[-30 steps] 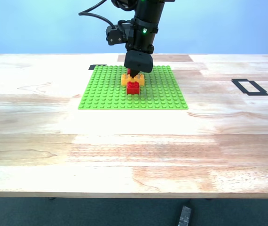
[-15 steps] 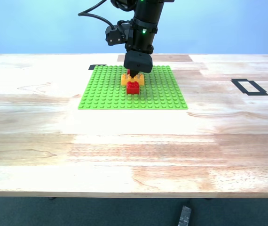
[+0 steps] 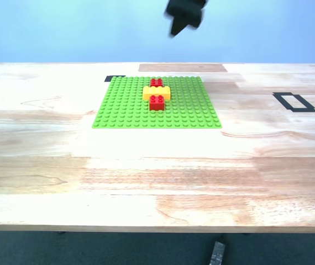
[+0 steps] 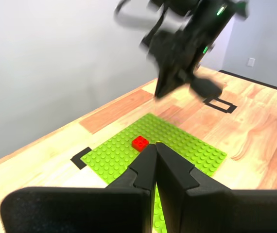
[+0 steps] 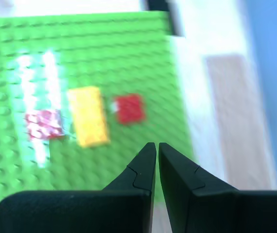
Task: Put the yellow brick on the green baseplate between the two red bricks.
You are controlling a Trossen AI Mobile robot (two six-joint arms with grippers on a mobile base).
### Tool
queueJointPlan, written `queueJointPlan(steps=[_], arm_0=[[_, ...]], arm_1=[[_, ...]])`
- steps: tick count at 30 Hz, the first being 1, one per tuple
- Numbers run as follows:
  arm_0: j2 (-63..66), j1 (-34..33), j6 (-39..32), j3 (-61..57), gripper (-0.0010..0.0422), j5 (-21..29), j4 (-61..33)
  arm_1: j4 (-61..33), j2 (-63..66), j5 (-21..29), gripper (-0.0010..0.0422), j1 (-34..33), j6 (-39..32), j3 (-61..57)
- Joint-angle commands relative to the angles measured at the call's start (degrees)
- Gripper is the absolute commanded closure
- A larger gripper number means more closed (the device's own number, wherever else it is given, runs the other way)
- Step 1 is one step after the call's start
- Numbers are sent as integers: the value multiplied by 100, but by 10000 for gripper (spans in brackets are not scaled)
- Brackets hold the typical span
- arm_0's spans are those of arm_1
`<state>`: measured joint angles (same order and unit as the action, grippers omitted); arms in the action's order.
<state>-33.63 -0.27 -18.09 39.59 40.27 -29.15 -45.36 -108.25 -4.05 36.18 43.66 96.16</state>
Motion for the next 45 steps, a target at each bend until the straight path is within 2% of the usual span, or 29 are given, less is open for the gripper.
queueJointPlan(steps=[1,10,14,19,25,27,31,35,39,45], arm_0=[[48,4,13,2,412,-122,44],[175,4,129,2,413,-890,723],[214,4,533,0,413,-1263,1185],[411,4,894,-234,413,-1690,1775],[741,2,1161,-1016,412,-2212,2719],[918,2,1342,-1377,413,-2229,3073],[1233,2,1655,-2129,413,-2199,3823],[1467,0,1871,-2802,413,-2212,4409],[1685,0,2037,-3228,412,-2214,4417],[1853,0,2028,-3606,413,-2238,4500]], arm_1=[[400,802,-24,403,-258,-365,-535],[2378,3661,46,403,-844,-1539,-2942],[3115,4922,402,403,-1147,-2052,-3987],[3926,6332,957,403,-1453,-3034,-5285],[4693,7628,1530,403,-1604,-3569,-6636],[4841,8002,1639,403,-1598,-3783,-7005],[4957,8588,1681,406,-1602,-3818,-7628],[5464,9051,1727,412,-1600,-3847,-8308],[5869,9506,1790,413,-1602,-4057,-8883],[5786,9986,1803,413,-1600,-4081,-9353]])
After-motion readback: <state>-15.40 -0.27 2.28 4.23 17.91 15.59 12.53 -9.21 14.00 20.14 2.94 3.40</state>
